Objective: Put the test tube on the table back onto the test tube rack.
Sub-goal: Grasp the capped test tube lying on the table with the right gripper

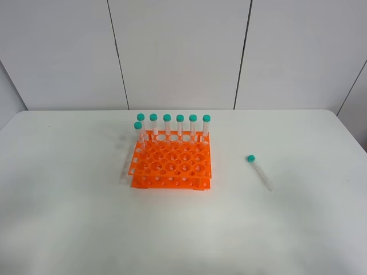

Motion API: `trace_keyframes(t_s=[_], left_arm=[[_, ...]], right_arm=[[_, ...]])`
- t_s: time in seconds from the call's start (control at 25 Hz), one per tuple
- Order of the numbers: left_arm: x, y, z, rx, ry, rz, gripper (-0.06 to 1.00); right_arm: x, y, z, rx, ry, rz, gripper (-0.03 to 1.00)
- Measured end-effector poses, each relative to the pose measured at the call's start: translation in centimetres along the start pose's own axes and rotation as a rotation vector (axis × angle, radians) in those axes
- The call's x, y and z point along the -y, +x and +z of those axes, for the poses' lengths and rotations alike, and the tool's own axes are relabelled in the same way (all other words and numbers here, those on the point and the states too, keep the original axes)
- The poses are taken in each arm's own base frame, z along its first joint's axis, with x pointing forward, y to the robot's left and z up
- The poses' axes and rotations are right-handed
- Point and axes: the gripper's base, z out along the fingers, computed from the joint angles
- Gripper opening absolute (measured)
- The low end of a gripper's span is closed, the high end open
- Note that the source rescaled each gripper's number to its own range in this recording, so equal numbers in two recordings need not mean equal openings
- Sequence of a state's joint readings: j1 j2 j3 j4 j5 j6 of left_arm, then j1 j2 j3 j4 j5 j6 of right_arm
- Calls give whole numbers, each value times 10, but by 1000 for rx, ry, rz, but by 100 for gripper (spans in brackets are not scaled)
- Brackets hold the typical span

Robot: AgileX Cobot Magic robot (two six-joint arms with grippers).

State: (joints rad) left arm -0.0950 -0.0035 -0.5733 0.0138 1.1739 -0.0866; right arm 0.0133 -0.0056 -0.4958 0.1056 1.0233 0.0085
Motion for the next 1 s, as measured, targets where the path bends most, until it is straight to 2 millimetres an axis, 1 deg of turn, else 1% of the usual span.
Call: trace_keyframes(t_s=[0.76, 1.0], left_arm=[[0, 0, 0, 0, 0, 0, 60], [0, 0, 0, 0, 0, 0, 60]], right_arm=[[-1, 0, 0, 1, -14, 10, 50], [-5, -6, -2, 39, -52, 44, 50]])
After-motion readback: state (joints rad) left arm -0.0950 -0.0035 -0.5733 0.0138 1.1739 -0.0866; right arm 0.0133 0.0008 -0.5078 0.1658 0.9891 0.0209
